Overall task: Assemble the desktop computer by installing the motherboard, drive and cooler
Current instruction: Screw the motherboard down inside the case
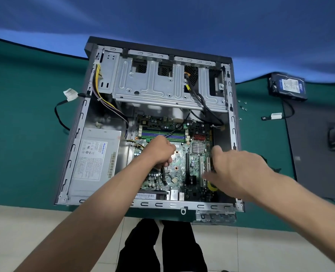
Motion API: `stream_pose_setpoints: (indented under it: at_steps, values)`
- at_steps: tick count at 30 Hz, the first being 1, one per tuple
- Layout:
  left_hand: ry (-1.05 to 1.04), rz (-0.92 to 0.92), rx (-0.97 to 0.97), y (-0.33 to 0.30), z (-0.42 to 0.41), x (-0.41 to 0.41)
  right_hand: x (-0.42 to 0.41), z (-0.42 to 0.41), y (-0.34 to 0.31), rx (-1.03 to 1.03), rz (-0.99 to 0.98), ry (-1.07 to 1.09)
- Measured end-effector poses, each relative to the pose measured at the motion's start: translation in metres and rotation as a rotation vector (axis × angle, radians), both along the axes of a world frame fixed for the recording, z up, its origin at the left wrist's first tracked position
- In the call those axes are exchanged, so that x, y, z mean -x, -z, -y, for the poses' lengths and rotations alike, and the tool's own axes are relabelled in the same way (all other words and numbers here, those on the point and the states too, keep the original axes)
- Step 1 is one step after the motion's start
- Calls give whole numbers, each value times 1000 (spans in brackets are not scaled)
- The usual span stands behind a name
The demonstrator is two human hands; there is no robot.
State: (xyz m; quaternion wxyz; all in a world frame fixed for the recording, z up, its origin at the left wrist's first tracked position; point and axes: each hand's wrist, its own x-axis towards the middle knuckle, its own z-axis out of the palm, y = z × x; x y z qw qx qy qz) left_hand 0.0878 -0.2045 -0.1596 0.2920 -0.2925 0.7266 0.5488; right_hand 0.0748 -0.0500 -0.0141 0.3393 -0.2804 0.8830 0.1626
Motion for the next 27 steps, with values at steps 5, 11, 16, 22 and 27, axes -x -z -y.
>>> stream_pose_setpoints:
  at_steps: [5,11,16,22,27]
  values:
    - [-8,0,-5,0,0,1,0,4,6,19,-30,-12]
    - [6,-6,-6,0,1,-1,12,2,-1,31,161,113]
    - [11,-9,5,2,-1,0,13,-3,0,-22,13,85]
    - [20,-8,3,3,0,-1,4,-6,3,1,-81,34]
    - [30,-9,14,2,-2,-1,4,-5,-2,27,100,98]
